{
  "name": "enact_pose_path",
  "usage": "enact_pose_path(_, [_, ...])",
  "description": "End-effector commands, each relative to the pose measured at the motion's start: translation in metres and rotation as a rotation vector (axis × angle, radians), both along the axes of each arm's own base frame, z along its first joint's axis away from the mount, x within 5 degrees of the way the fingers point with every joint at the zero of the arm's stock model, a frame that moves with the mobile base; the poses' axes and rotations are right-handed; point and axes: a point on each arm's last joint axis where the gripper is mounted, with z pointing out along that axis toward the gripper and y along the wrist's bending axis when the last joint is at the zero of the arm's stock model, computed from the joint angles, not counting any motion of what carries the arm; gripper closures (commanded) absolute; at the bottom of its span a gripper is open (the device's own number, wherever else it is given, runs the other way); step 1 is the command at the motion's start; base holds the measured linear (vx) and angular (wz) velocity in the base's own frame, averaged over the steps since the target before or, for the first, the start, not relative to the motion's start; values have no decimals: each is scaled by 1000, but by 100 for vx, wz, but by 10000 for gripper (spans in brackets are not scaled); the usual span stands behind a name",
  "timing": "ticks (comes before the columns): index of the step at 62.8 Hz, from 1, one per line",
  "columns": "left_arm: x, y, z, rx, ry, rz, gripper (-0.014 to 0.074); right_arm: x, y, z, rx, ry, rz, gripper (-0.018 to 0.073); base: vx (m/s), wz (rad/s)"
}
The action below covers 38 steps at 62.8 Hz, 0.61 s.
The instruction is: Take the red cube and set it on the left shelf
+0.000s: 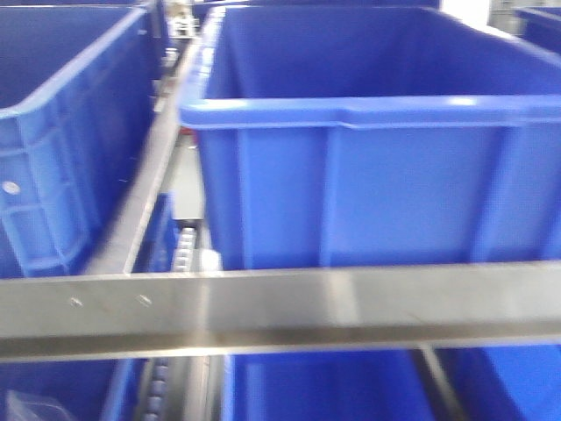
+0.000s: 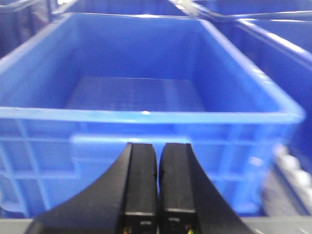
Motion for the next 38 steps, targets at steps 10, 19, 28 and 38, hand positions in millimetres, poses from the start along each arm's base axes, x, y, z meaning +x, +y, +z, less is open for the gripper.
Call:
enact_pose_path(10, [0, 1, 1, -15, -78, 10, 495, 1, 1, 14, -6, -95, 16, 449, 19, 19])
enact_pose_path(19, [0, 1, 1, -15, -78, 10, 495, 1, 1, 14, -6, -95, 16, 449, 13, 9])
enact_pose_path(28, [0, 1, 1, -15, -78, 10, 495, 1, 1, 14, -6, -95, 16, 449, 8, 19])
enact_pose_path(38, [0, 1, 1, -15, -78, 10, 495, 1, 1, 14, -6, -95, 16, 449, 7, 12])
